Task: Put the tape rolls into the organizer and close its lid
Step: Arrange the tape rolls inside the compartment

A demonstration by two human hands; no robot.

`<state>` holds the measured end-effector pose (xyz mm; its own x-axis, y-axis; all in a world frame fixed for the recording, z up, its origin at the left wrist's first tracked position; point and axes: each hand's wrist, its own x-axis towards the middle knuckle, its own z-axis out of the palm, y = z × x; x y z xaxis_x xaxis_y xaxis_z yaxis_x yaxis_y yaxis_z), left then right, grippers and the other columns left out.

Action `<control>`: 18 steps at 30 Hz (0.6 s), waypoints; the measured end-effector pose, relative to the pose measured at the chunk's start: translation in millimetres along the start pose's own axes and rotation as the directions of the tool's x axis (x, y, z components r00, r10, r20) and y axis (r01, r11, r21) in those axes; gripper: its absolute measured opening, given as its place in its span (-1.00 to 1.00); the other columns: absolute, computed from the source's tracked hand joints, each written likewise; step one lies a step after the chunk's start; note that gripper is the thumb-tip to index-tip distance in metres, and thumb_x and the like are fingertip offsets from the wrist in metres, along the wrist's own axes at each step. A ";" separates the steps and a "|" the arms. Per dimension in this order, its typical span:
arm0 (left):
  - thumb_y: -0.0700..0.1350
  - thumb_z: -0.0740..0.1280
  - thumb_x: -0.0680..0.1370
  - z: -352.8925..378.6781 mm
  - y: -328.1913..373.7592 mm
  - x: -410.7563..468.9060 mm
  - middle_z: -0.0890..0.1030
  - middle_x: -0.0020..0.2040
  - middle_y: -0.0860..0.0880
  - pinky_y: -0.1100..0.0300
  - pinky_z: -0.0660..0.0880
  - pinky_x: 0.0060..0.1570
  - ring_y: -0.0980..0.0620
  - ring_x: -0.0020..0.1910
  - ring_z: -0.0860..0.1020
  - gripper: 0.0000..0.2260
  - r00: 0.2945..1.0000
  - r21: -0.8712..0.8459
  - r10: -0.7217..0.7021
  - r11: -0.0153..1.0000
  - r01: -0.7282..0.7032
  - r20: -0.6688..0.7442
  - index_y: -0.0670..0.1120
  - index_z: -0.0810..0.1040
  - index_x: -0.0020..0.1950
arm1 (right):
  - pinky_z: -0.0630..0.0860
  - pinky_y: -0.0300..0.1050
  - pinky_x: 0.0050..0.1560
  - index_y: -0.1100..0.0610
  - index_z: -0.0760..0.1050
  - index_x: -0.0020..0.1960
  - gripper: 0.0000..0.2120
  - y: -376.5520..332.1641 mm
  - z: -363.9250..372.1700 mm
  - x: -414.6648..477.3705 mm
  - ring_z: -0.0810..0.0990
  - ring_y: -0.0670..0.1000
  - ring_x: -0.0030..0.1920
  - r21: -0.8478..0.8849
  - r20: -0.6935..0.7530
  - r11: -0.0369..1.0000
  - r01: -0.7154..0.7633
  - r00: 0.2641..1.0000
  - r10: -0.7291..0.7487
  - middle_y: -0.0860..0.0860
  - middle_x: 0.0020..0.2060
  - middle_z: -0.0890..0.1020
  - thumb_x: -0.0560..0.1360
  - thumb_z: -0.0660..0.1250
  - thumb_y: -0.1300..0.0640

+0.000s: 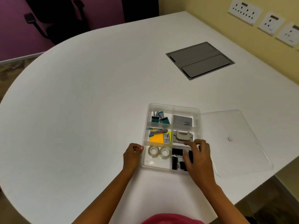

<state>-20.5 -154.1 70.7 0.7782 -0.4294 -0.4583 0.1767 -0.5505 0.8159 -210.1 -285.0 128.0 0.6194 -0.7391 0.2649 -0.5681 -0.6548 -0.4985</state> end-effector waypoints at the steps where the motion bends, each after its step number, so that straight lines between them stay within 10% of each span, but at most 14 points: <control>1: -0.15 0.31 0.53 -1.3 -3.2 -4.9 0.57 -0.07 -0.04 0.14 0.47 -0.01 0.00 -0.09 0.51 -0.87 1.000 -0.005 -0.001 1.000 0.001 -0.001 -0.18 0.52 0.02 | 0.41 -0.19 -0.10 0.16 0.52 0.13 -0.70 7.0 -5.4 -4.3 0.42 0.03 0.05 0.006 -0.033 1.000 -0.026 0.999 0.026 0.13 0.03 0.47 0.42 0.42 0.29; 10: -0.20 0.38 0.48 -6.3 -19.9 -34.5 0.59 -0.10 -0.12 0.13 0.47 -0.13 -0.05 -0.13 0.53 -0.81 0.997 -0.026 -0.063 0.998 0.065 0.051 -0.20 0.53 0.07 | 0.52 -0.03 -0.04 0.22 0.48 0.17 -0.73 82.2 -9.1 -36.3 0.54 0.17 -0.06 0.157 -0.152 0.893 -0.423 0.883 0.445 0.20 0.07 0.48 0.49 0.29 0.40; 18: -0.22 0.38 0.48 -8.2 -15.3 -35.4 0.58 -0.14 -0.11 0.26 0.46 -0.36 -0.02 -0.24 0.53 -0.83 0.997 -0.015 -0.067 0.998 0.068 0.043 -0.21 0.54 0.04 | 0.47 0.08 0.00 0.36 0.50 0.08 -0.77 106.8 -0.9 -42.1 0.48 0.26 0.05 -0.086 0.078 0.895 -0.437 0.893 0.444 0.30 -0.01 0.54 0.47 0.40 0.27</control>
<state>-45.7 -124.6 77.3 0.7379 -0.4217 -0.5270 0.2384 -0.5676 0.7880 -297.3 -323.9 64.3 0.3432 -0.9380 -0.0494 -0.8261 -0.2764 -0.4910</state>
